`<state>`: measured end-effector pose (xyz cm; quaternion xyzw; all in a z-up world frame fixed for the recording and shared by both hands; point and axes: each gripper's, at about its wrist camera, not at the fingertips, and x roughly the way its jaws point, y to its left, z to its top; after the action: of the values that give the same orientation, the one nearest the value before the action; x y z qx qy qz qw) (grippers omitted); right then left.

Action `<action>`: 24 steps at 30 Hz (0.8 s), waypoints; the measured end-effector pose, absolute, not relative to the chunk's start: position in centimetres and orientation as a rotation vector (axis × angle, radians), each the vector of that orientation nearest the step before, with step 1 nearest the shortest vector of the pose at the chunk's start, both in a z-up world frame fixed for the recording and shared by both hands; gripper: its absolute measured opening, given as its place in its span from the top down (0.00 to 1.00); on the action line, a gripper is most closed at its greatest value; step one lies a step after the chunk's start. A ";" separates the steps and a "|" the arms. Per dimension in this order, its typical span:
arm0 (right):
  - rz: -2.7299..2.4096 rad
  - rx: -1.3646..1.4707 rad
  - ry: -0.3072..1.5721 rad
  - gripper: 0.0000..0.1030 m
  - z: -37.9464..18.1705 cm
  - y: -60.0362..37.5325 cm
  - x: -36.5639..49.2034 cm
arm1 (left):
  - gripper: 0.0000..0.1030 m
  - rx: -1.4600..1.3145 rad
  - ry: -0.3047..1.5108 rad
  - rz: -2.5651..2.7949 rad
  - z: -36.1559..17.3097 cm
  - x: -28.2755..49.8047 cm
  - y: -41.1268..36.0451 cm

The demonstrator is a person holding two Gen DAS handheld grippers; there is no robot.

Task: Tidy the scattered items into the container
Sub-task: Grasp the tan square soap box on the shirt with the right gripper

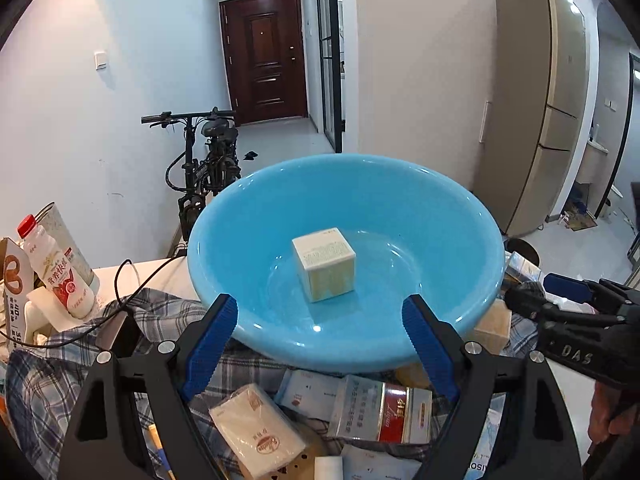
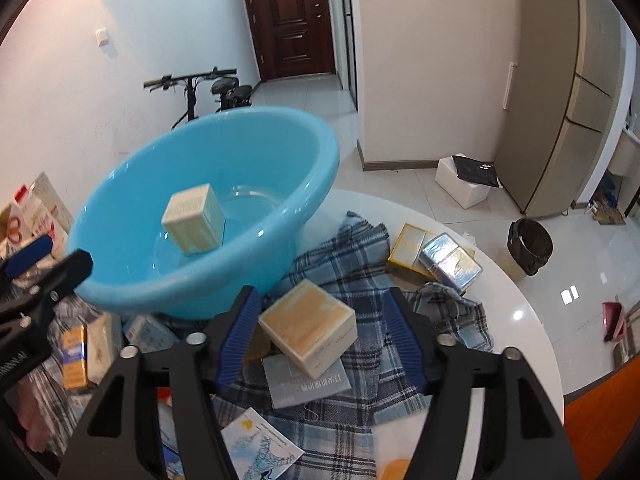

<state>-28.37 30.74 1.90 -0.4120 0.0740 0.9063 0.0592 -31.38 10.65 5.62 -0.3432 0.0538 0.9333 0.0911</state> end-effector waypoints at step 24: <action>2.623 -1.345 -0.010 0.25 -3.8 27.7 -31.0 | 0.16 -0.969 0.221 2.812 5.0 -29.0 8.8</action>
<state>-30.97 27.69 -3.83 -0.4543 -0.0035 0.8856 0.0969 -29.02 8.82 5.04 -0.3238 0.0738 0.9399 0.0798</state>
